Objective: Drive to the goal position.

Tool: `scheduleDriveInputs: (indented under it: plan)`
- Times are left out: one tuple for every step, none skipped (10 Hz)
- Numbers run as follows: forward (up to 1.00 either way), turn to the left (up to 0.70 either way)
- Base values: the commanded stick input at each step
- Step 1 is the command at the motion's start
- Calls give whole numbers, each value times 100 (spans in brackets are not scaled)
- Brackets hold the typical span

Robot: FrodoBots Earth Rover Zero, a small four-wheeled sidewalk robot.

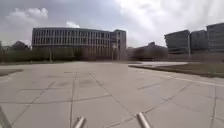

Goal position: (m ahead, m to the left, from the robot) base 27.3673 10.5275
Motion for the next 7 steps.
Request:
scheduleDriveInputs:
  plan:
    - [100,0]
    - [100,0]
    - [100,0]
    - [100,0]
    - [100,0]
    - [100,0]
    - [100,0]
